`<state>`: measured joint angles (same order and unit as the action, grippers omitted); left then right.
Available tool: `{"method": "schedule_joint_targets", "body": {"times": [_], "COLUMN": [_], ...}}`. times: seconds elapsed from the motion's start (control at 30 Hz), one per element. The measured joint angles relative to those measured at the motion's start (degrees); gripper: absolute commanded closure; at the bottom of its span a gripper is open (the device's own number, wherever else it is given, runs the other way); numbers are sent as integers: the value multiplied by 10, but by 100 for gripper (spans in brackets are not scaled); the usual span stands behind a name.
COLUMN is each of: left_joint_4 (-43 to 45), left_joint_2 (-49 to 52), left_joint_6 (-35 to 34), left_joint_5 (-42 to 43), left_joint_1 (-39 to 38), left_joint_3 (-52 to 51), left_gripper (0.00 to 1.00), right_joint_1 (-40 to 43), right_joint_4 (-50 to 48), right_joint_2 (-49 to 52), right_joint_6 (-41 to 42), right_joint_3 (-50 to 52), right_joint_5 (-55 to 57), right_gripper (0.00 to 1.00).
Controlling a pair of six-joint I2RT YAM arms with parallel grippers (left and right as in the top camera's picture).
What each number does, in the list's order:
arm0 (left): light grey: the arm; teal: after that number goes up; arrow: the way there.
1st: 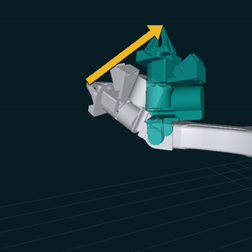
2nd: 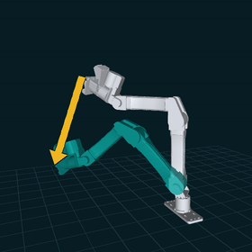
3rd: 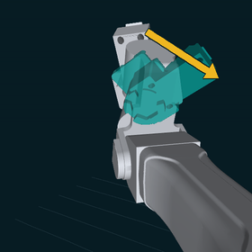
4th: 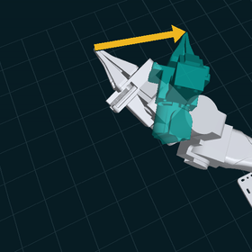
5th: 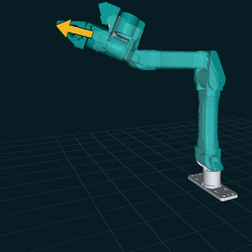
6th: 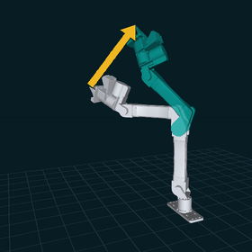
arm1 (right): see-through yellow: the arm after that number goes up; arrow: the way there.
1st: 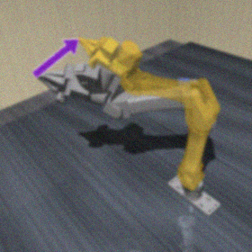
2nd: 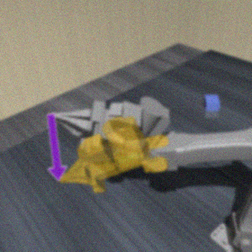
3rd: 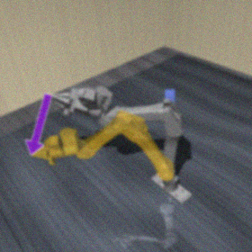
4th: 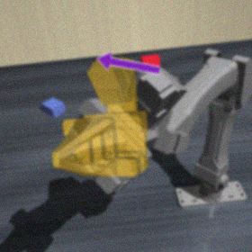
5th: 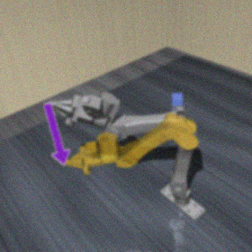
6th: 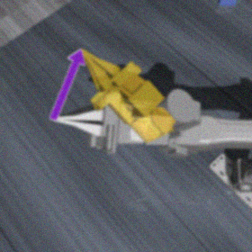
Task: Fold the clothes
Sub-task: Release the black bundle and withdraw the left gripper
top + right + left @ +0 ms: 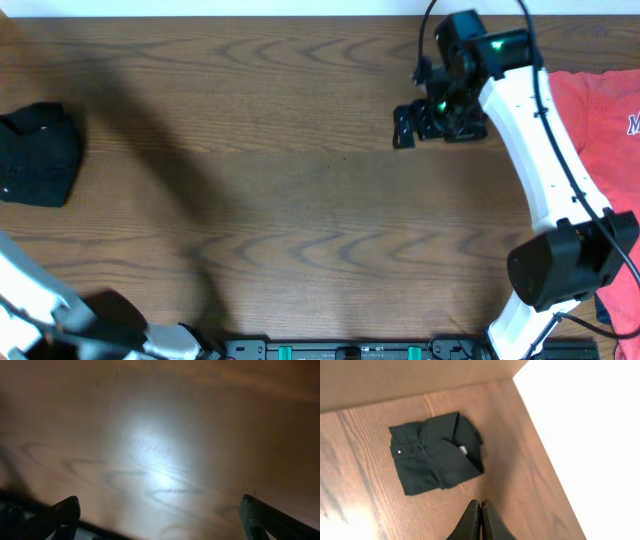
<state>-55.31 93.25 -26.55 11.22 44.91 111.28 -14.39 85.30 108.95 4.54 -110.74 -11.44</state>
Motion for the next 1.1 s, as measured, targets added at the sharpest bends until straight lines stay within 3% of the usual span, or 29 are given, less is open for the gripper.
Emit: {"method": "schedule_joint_targets", "body": {"times": [0.2,0.5,0.67,1.1], "left_joint_4": [-40,-53,-64,-92], "left_joint_2": [-123,-318,-385,-445], "left_joint_6": [1,31,55,162], "left_joint_5": [20,70,173,461], "left_joint_1": [-3,-42,-55,-56], "left_joint_3": [0,0,2,2], "left_gripper": [94,94,94,94], "right_joint_1": [0,-33,-40,-43], "right_joint_4": [4,2,4,93], "right_joint_2": [-74,-293,-387,-587], "right_joint_6": [-8,-4,0,22], "right_joint_3": [-58,-72,-74,-76], "right_joint_5": [32,132,187,226], "right_gripper": [1,1,1,1]}}
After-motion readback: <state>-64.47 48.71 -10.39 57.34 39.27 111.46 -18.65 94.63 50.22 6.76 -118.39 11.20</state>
